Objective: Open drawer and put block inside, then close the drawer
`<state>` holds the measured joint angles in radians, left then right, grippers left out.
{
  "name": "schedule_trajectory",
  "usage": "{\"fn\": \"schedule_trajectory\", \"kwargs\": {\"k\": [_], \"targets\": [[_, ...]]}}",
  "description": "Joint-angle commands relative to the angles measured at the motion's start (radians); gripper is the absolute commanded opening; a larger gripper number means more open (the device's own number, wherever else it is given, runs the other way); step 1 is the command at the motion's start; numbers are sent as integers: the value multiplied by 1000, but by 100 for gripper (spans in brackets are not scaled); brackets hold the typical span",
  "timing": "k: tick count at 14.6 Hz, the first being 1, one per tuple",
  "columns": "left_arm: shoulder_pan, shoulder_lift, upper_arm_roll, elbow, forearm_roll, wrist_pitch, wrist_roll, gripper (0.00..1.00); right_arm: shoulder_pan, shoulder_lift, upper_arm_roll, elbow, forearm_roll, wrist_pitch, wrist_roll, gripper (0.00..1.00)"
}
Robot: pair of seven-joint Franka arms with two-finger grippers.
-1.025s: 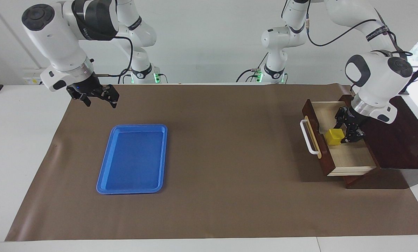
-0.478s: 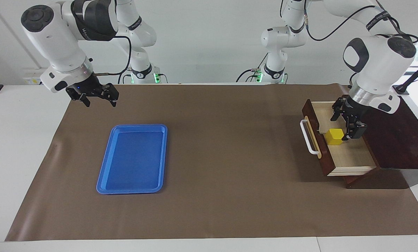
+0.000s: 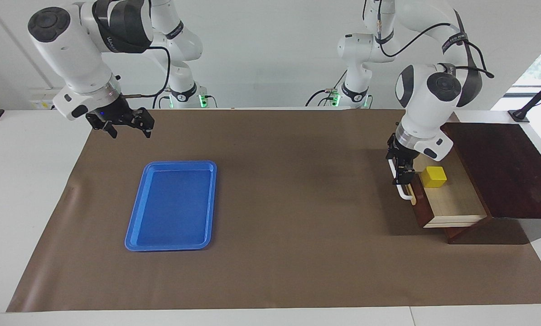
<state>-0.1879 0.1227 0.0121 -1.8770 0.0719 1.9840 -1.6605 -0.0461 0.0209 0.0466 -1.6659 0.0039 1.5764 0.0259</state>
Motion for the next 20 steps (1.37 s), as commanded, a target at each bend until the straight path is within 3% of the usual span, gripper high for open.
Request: {"fn": "schedule_trajectory", "kwargs": {"k": [1,20], "targets": [[40,-15,6,-34,32,52,2,100,-11,-29,12,-31,-16,2,-20,100],[326,-8,8,-10,42,56,337,100,-12,-29,12,-31,-16,2,-20,100]]}}
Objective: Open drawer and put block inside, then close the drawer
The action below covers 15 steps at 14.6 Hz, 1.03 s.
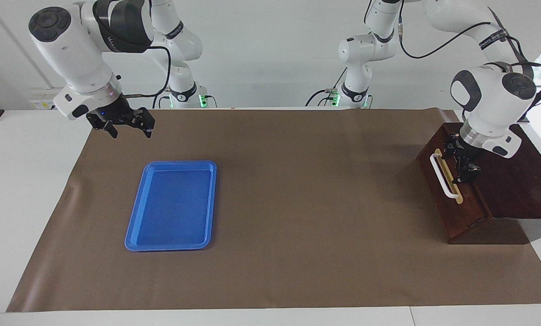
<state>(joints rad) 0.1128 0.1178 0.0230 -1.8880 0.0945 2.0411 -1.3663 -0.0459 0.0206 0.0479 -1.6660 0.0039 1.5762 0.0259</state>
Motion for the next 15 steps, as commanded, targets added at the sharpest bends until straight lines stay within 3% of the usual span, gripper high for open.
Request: {"fn": "schedule_trajectory", "kwargs": {"k": [1,4,7,9,15], "targets": [[27,-3,-3,1,19,-1,49,100,-12,-28,10,-31,-16,1,-20,100],[18,-3,-3,18,19,-18,74,100,-12,-28,10,-31,-16,2,-20,100],[-8,-18,-12,98,17,-125,168,100,-12,-28,10,-31,-16,2,-20,100],[-57,-76,-18,101,8,-197,295,100,-12,-28,10,-31,-16,2,-20,100],[-171,-153,-18,95,2,-297,735,100,-12,-28,10,-31,-16,1,-20,100]]}}
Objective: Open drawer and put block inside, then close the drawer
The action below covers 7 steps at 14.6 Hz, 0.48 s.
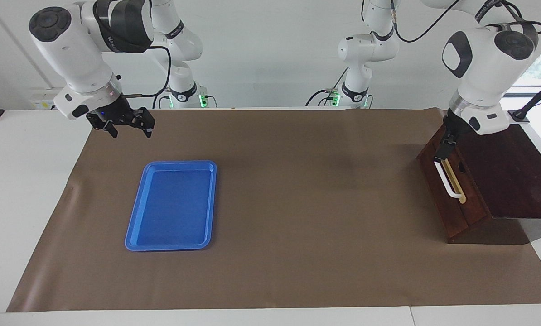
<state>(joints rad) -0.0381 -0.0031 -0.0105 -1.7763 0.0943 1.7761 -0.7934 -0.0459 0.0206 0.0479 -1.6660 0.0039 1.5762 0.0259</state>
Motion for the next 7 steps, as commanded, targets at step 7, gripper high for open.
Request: {"fn": "schedule_trajectory", "kwargs": {"k": [7], "targets": [[21,0,6,66,-91,-199,601,100,-12,-28,10,-31,-16,2,-20,100]]}}
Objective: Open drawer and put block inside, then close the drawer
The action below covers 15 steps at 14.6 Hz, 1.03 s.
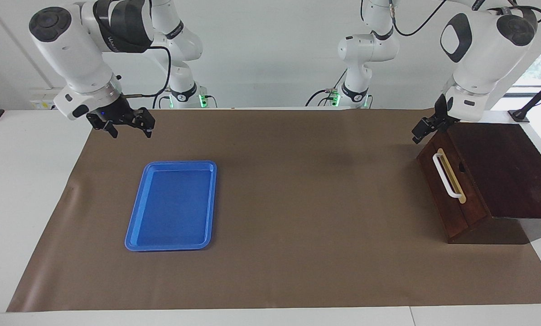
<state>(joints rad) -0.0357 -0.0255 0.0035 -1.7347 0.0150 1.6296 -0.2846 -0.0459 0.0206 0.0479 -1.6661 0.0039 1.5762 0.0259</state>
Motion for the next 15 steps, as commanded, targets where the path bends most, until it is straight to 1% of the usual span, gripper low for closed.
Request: {"fn": "schedule_trajectory", "kwargs": {"k": [1,3,6,8,15], "targets": [[34,33,-31,49,-6,-77,137,100,-12,-28,10,-31,-16,1,-20,100],[65,30,-65,66,-1,-74,166,100,-12,-28,10,-31,-16,1,-20,100],[66,27,-65,75,-1,-89,176,100,-12,-28,10,-31,-16,1,-20,100],[66,18,-65,87,-1,-103,231,100,-12,-28,10,-31,-16,2,-20,100],[60,19,-66,96,-4,-114,237,100,-14,-25,10,-29,-15,11,-17,100]]}}
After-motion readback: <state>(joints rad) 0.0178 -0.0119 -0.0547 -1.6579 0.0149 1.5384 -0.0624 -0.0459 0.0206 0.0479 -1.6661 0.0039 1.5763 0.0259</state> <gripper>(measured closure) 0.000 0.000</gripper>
